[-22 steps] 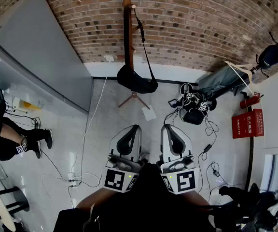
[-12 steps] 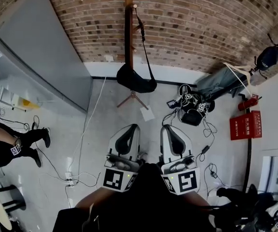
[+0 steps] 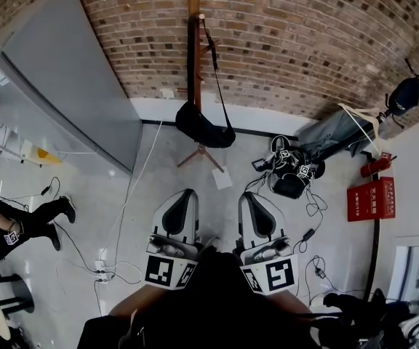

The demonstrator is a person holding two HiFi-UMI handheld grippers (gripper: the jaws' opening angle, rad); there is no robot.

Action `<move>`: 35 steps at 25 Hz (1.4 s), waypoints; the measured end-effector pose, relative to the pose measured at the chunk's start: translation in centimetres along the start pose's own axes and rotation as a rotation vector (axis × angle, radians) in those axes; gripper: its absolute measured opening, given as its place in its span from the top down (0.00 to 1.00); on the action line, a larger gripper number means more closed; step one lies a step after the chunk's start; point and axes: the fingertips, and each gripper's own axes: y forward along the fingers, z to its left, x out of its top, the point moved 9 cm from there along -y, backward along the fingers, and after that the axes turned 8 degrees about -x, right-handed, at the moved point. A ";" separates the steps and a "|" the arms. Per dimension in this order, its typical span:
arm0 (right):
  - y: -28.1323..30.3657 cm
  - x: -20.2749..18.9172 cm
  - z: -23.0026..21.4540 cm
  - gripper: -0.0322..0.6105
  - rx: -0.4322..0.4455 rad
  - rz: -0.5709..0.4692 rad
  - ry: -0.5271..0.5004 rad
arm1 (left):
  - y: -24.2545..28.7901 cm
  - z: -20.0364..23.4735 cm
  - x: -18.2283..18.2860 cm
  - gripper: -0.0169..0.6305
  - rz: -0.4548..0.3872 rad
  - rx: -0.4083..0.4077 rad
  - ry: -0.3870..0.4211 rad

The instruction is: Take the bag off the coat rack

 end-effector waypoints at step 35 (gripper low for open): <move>18.1 -2.5 -1.5 0.92 -0.009 0.060 0.024 | 11.3 11.9 -1.0 0.95 0.021 -0.048 0.011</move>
